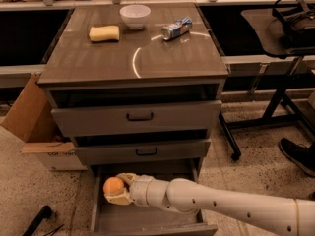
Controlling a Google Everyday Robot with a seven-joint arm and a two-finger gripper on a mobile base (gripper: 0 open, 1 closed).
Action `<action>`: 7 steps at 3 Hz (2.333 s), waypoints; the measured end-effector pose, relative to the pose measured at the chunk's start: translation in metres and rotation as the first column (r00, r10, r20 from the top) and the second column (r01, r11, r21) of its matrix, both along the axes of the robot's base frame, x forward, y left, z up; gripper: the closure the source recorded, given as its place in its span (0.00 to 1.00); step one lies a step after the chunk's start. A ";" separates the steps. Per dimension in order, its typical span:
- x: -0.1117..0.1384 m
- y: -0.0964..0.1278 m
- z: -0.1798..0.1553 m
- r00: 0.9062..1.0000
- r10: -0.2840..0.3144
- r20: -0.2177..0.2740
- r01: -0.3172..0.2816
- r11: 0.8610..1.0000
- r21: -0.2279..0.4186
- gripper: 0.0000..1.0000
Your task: Place orange into bottom drawer
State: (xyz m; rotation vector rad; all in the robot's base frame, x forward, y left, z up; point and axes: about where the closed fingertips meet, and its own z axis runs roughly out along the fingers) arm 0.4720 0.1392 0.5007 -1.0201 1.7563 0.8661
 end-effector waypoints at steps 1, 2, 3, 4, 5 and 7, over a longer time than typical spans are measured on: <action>0.000 0.000 0.000 1.000 0.000 0.000 0.000 1.000 0.000 1.00; 0.004 -0.001 -0.030 1.000 0.023 -0.011 -0.023 0.999 -0.024 1.00; 0.012 -0.011 -0.075 0.998 0.062 -0.031 -0.064 0.997 -0.048 1.00; 0.020 -0.022 -0.120 0.992 0.100 -0.076 -0.104 0.993 -0.061 1.00; 0.029 -0.030 -0.160 0.985 0.107 -0.135 -0.118 0.990 -0.083 1.00; 0.042 -0.038 -0.237 0.964 0.059 -0.259 -0.097 0.985 -0.139 1.00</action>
Offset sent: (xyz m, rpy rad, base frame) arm 0.0121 -0.0059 -0.0743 -0.0631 0.0271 0.0518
